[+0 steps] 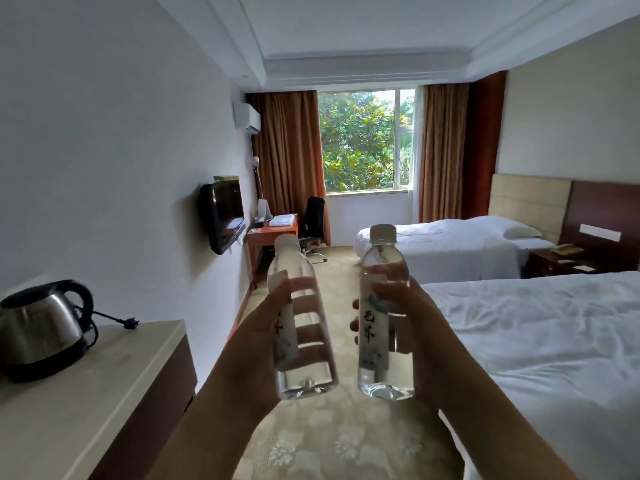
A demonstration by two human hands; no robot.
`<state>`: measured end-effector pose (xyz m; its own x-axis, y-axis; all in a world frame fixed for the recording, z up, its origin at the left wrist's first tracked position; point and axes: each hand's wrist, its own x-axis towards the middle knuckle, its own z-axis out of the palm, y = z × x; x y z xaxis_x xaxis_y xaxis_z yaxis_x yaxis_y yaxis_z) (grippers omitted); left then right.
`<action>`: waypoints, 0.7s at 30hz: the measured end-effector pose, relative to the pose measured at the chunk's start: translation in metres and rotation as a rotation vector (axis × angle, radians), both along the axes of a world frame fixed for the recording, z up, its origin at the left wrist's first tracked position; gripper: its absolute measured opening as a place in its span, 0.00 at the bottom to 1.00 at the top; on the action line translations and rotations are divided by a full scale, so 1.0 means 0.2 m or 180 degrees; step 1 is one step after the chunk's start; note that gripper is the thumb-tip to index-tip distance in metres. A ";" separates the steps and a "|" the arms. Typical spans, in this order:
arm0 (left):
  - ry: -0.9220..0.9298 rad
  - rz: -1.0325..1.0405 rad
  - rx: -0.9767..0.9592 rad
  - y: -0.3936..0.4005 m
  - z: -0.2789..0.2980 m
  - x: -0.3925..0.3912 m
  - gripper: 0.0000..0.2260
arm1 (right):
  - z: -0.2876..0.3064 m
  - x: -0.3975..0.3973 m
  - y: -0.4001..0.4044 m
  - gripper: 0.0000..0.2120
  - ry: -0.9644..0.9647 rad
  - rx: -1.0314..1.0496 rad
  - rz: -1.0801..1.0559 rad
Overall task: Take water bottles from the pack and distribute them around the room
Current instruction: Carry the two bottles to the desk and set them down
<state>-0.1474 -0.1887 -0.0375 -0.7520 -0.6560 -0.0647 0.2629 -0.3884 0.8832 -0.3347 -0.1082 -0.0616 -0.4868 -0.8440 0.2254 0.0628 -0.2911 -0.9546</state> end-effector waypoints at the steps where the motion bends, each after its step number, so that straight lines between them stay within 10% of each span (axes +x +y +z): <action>1: 0.0076 0.0047 -0.0053 -0.09 0.01 -0.05 0.23 | 0.01 -0.06 -0.11 0.26 0.0036 0.0033 0.0067; 21: 0.0251 -0.0238 -0.0169 -2.29 -0.04 -1.20 0.21 | 0.08 -1.05 -2.24 0.31 -0.0048 0.0216 -0.0108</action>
